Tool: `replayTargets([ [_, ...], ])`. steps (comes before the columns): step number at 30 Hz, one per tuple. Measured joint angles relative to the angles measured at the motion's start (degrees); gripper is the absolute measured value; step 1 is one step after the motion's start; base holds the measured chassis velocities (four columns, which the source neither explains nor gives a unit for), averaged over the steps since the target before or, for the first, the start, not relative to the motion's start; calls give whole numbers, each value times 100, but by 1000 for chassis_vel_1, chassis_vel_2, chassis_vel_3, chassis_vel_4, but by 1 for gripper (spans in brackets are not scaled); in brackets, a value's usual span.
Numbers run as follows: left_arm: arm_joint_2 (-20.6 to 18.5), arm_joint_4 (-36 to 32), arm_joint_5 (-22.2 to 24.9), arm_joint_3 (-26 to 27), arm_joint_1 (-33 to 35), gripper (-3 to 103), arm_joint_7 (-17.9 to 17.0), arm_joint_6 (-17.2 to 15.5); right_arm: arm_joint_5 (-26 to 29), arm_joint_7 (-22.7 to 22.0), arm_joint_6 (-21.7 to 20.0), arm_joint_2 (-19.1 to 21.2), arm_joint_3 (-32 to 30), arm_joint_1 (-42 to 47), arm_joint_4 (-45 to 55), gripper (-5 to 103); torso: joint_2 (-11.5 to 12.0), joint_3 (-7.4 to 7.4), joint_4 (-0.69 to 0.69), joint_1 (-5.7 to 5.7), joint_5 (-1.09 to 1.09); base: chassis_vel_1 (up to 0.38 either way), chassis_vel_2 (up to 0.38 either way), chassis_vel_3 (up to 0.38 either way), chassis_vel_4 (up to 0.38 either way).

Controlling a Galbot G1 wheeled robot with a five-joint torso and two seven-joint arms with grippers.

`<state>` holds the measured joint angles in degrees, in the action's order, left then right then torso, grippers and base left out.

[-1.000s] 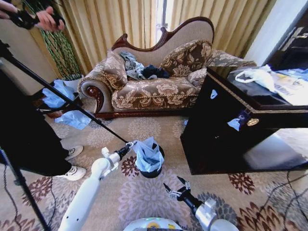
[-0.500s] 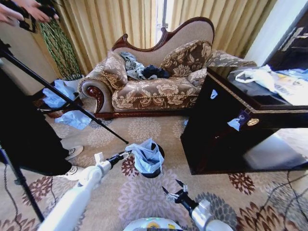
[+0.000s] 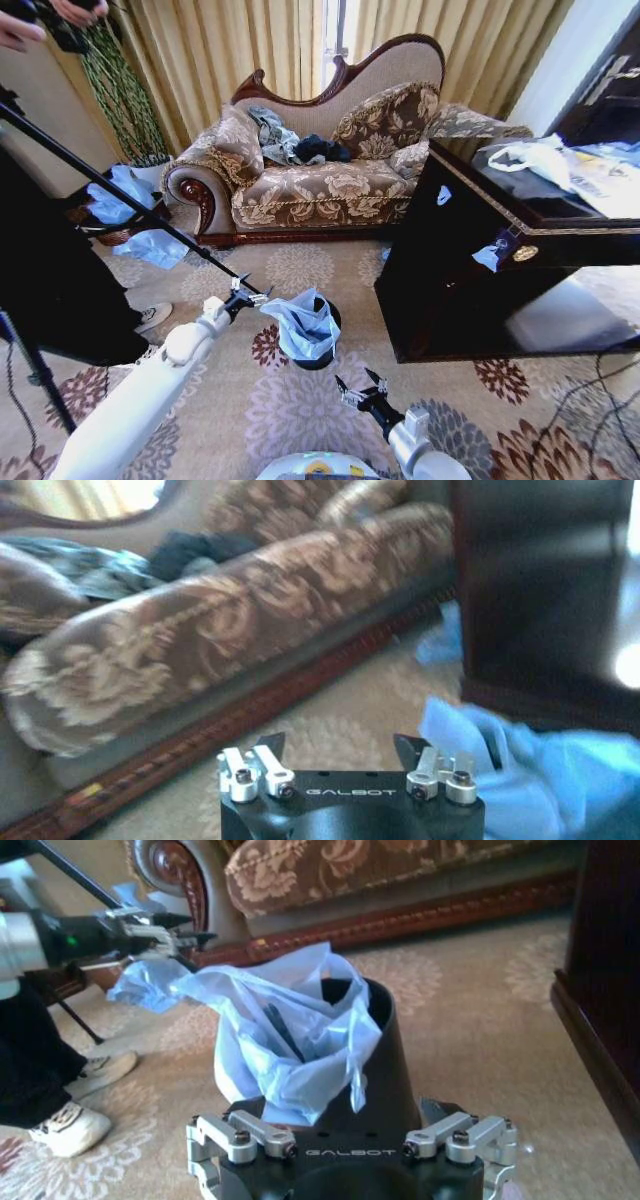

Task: Place a garbage bag over the trash bin.

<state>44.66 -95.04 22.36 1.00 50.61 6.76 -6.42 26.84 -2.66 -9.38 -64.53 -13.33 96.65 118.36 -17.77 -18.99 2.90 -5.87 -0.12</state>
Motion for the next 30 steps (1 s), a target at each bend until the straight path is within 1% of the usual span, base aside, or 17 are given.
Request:
replayTargets([
  [1,0,170,-81,-334,-304,72,14,36,-1,-21,-15,-7,-12,36,0,100,0,0,0,0,0,0,0,0,0],
  [2,0,170,-81,-334,-304,72,14,36,-1,-21,-15,-7,-12,36,0,100,0,0,0,0,0,0,0,0,0],
  [5,109,464,-26,-1167,-1074,56,54,-37,-36,-40,-19,-31,-61,121,-1,100,0,0,2,0,3,0,0,0,0],
  [6,109,464,-26,-1167,-1074,56,54,-37,-36,-40,-19,-31,-61,121,-1,100,0,0,2,0,3,0,0,0,0],
  [9,247,685,152,-1920,-1586,39,51,-147,-83,-41,-17,-81,-119,115,-6,100,0,0,2,0,2,0,0,0,0],
  [10,279,739,208,-2104,-1710,39,44,-207,-91,-41,-12,-92,-128,100,-15,100,0,0,1,0,3,0,0,0,0],
  [11,279,739,208,-2104,-1710,39,44,-207,-91,-41,-12,-92,-128,100,-15,100,0,0,1,0,3,0,0,0,0],
  [14,408,985,272,-2474,-2013,26,25,-314,-126,-42,55,-113,-159,55,-72,100,0,0,0,0,3,0,0,0,0],
  [17,499,1182,274,-2625,-2218,20,28,-429,-117,-44,88,-115,-192,89,-61,100,0,0,0,0,3,0,0,0,0],
  [18,499,1182,274,-2625,-2218,20,28,-429,-117,-44,88,-115,-192,89,-61,100,0,0,0,0,3,0,0,0,0],
  [20,547,1248,426,-2685,-2380,30,54,-550,-105,-44,124,-97,-204,134,-48,100,0,0,1,0,2,0,0,0,0],
  [21,547,1248,426,-2685,-2380,30,54,-550,-105,-44,124,-97,-204,134,-48,100,0,0,1,0,2,0,0,0,0],
  [24,594,1315,853,-2819,-2652,46,55,-787,-106,-39,178,-115,-192,96,-92,100,-1,1,1,0,3,0,0,0,0],
  [26,616,1372,969,-2870,-2718,46,53,-845,-106,-39,186,-135,-183,58,-112,100,-1,1,0,0,4,0,0,0,0],
  [27,636,1392,1109,-2918,-2767,57,54,-946,-106,-39,187,-146,-174,19,-136,100,-1,0,1,0,3,0,0,0,0],
  [29,648,1400,1152,-2933,-2777,57,54,-1020,-102,-39,189,-147,-173,-5,-148,100,-1,1,1,0,2,0,0,0,0],
  [30,666,1433,1163,-2951,-2780,62,61,-1096,-93,-39,189,-147,-173,-42,-172,100,-1,1,0,0,3,0,0,0,0],
])
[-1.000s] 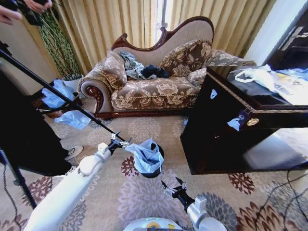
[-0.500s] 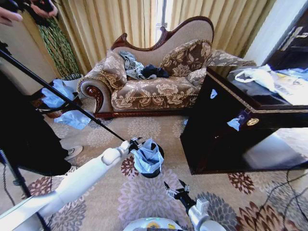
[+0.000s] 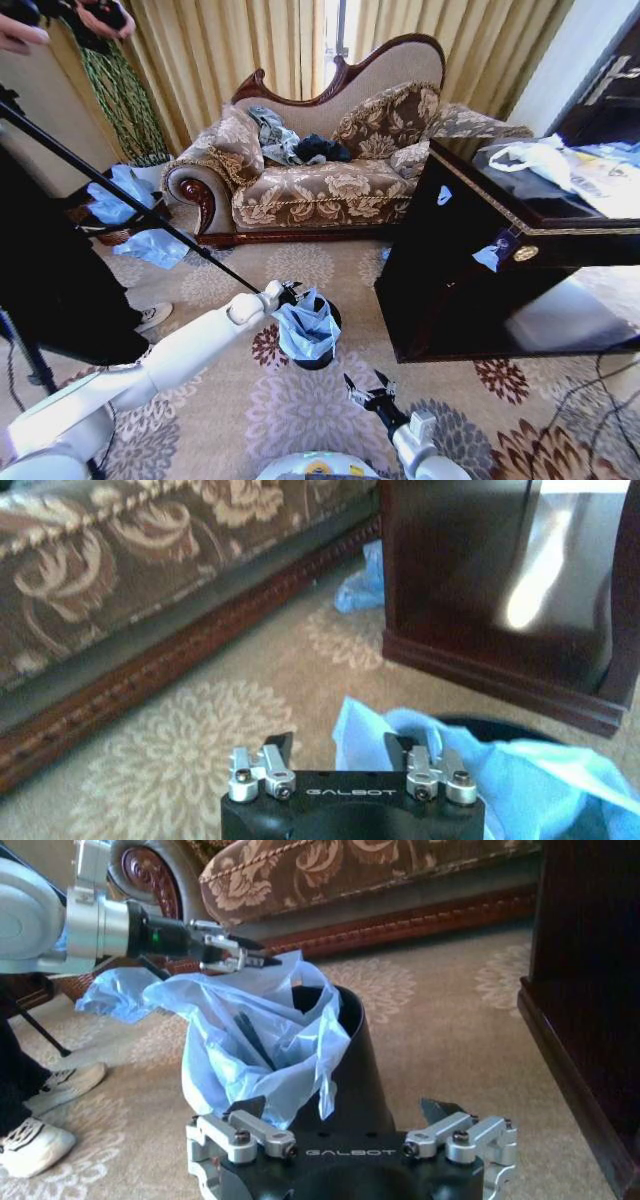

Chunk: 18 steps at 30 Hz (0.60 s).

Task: Place a garbage bag over the trash bin.

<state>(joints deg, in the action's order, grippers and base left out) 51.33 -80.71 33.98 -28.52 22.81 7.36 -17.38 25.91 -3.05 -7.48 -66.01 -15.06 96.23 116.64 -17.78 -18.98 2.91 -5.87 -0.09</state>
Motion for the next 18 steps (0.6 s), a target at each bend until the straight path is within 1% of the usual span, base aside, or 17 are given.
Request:
replayTargets([
  [1,20,50,-11,-13,0,68,4,-15,5,0,0,1,0,-19,-14,100,0,0,0,0,1,0,0,0,0],
  [2,81,161,-36,-26,0,77,6,-15,15,-1,1,6,0,-60,-45,100,0,0,-1,0,1,0,0,0,0],
  [4,134,248,-62,-39,0,76,9,-9,23,-3,2,9,0,-78,-54,100,0,0,0,0,0,0,0,0,0],
  [6,284,446,-182,-70,-32,66,8,12,50,-16,2,26,0,-100,-57,100,0,0,0,0,-2,0,0,0,0],
  [7,284,446,-182,-70,-32,66,8,12,50,-16,2,26,0,-100,-57,100,0,0,0,0,-2,0,0,0,0],
  [9,355,558,-308,-97,-78,55,-5,87,70,-20,2,30,-3,-97,-56,100,0,0,1,0,2,0,0,0,0],
  [10,355,558,-308,-97,-78,55,-5,87,70,-20,2,30,-3,-97,-56,100,0,0,1,0,2,0,0,0,0],
  [12,375,611,-332,-106,-111,44,-51,143,73,-22,2,13,-3,-102,-60,100,0,0,0,0,0,0,0,0,0],
  [13,375,611,-332,-106,-111,44,-51,143,73,-22,2,13,-3,-102,-60,100,0,0,0,0,0,0,0,0,0],
  [15,385,668,-329,-108,-139,34,-76,232,73,-24,3,0,8,-141,-97,100,0,0,0,0,0,0,0,0,0],
  [16,385,668,-329,-108,-139,34,-76,232,73,-24,3,0,8,-141,-97,100,0,0,0,0,0,0,0,0,0],
  [18,406,726,-318,-109,-151,23,-77,283,73,-34,4,-7,20,-172,-121,100,0,0,0,0,1,0,0,0,0],
])
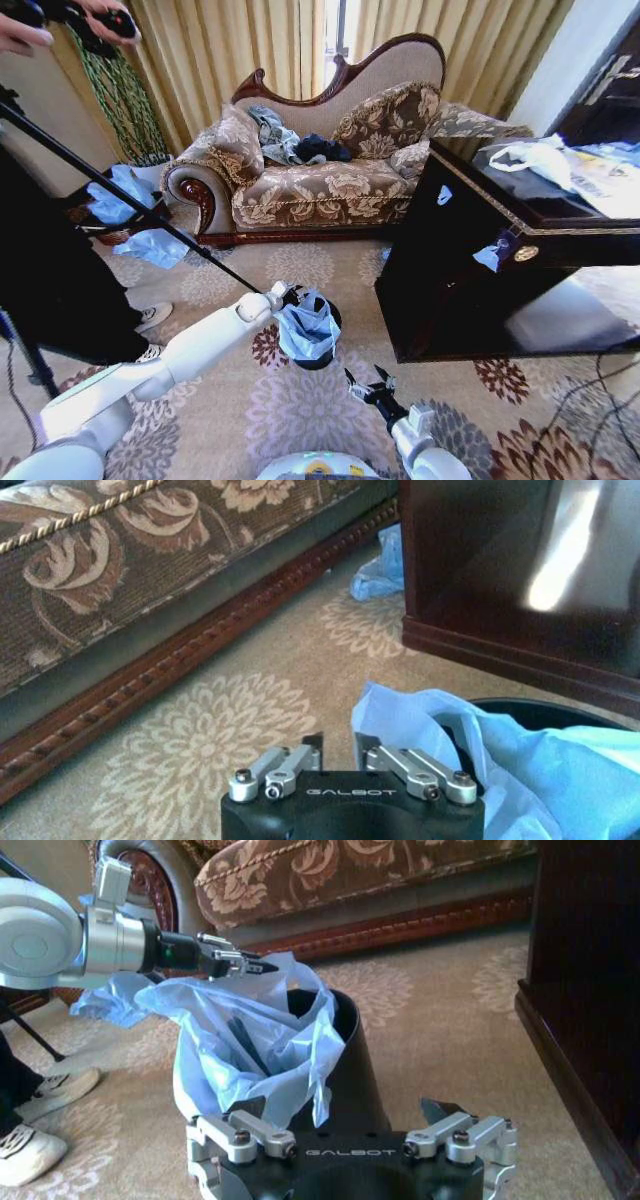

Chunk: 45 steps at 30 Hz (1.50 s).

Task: Place a garbage bag over the trash bin.

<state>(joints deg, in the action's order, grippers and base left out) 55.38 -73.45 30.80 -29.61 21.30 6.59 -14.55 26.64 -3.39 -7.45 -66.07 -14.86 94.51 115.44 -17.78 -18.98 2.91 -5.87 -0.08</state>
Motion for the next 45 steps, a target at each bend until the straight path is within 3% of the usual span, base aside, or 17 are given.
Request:
replayTargets([
  [1,13,30,13,0,0,18,-4,22,-2,-3,0,-1,1,-9,-9,100,0,0,0,0,-1,0,0,0,0],
  [3,29,58,37,0,0,18,-14,36,-5,-4,1,-2,2,-12,-14,100,0,0,0,0,-2,0,0,0,0],
  [5,67,106,119,11,0,3,-38,90,-17,-4,2,0,9,-11,-19,100,0,0,0,0,-2,0,0,0,0],
  [9,145,182,183,48,-17,0,-95,138,-47,-3,14,-11,25,-7,-23,100,0,0,0,0,-1,0,0,0,0],
  [19,715,962,884,486,-240,0,-241,321,5,127,322,23,61,75,261,100,0,0,1,0,-1,0,0,0,0],
  [25,1034,1781,1335,557,-451,0,-45,541,-58,470,668,10,230,104,520,100,0,0,-1,0,-2,0,0,0,0],
  [33,1451,2501,1372,581,-418,0,339,952,-580,851,1198,-78,520,61,195,100,0,0,1,1,-1,0,0,0,0],
  [39,1830,3215,1187,682,-390,0,624,1407,-824,450,1197,-231,859,-337,-230,100,0,0,0,1,-1,0,0,0,0],
  [45,2013,3498,1104,894,-414,0,526,1394,-904,320,1134,-269,898,-590,-453,99,0,0,1,1,-2,0,0,0,0],
])
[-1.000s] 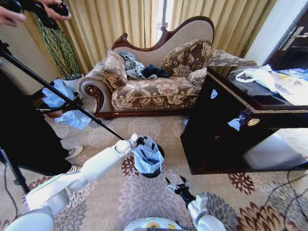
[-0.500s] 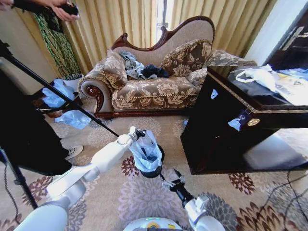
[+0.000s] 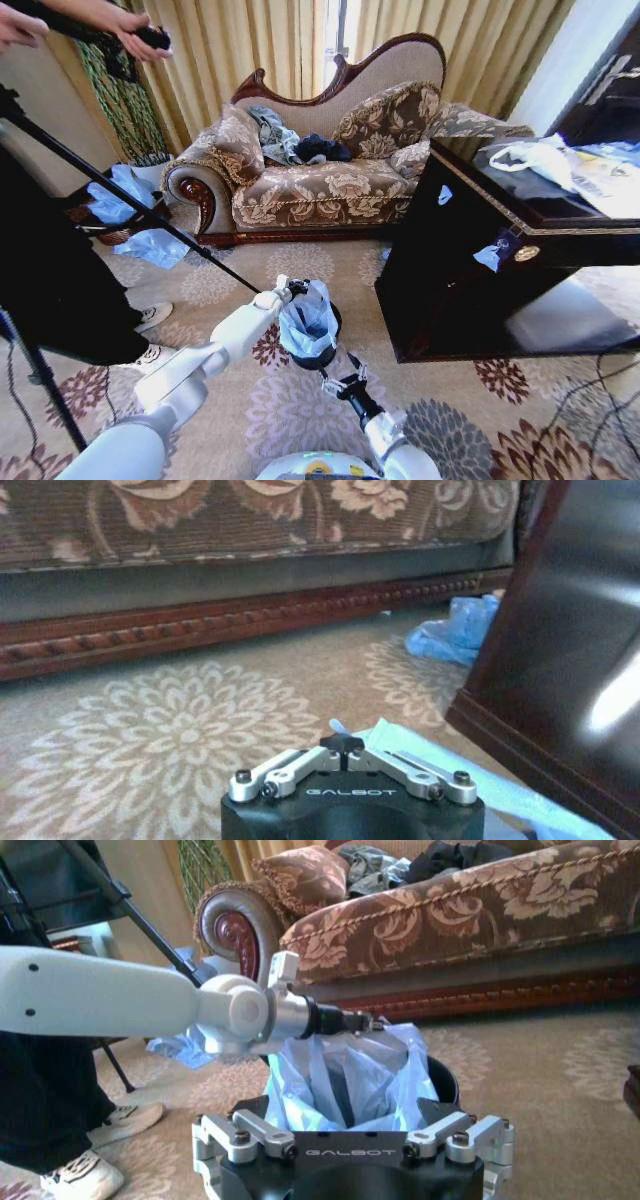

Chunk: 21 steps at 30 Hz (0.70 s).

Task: Place a garbage bag over the trash bin.

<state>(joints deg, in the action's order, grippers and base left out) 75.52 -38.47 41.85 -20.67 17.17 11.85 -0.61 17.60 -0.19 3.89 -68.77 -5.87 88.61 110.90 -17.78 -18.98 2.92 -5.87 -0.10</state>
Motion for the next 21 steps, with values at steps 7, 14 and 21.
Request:
replayTargets([
  [7,-142,-417,621,11,-15,2,-305,-549,-44,-18,-17,-35,83,-22,-9,99,0,0,-1,0,2,0,0,0,0],
  [14,-335,-1049,1312,0,-55,28,-733,-2201,-103,-18,-4,-115,76,-54,-68,100,0,1,-1,0,1,0,0,0,0],
  [21,-365,-1491,2213,313,-46,56,-1433,-3093,-164,-9,72,-118,33,137,-108,100,0,1,0,0,0,0,0,0,0],
])
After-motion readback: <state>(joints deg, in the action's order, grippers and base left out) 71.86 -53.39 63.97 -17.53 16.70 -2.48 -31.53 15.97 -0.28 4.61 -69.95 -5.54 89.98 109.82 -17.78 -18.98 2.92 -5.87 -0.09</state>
